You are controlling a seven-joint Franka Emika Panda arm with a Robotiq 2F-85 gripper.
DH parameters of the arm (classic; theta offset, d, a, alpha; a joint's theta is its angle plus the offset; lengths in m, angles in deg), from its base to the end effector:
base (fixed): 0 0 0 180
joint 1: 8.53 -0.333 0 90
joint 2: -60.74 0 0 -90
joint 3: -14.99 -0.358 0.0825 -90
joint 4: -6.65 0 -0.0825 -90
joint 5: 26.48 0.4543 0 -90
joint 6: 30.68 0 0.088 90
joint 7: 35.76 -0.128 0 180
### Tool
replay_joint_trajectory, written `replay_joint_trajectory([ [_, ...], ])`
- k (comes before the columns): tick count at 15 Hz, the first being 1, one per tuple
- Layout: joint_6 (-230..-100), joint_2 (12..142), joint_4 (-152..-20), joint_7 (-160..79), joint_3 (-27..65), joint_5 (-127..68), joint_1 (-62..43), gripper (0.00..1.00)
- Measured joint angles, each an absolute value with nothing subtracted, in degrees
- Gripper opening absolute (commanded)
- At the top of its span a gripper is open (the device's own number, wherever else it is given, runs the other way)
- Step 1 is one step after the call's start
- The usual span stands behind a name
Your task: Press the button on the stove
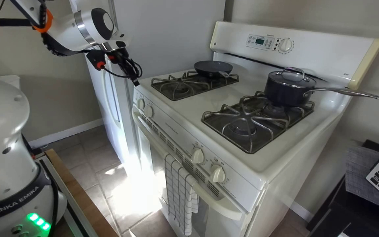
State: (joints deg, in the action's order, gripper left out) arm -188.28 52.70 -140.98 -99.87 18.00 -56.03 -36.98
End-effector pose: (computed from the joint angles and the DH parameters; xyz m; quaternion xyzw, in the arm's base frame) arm 0.4525 0.2335 0.3093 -0.9735 0.1112 -0.1990 0.0153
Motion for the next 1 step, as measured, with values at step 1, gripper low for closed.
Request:
replay_joint_trajectory([
  [1, -188.3, 52.7, -141.0, -99.9, 18.0, -56.0, -37.0, 1.0],
])
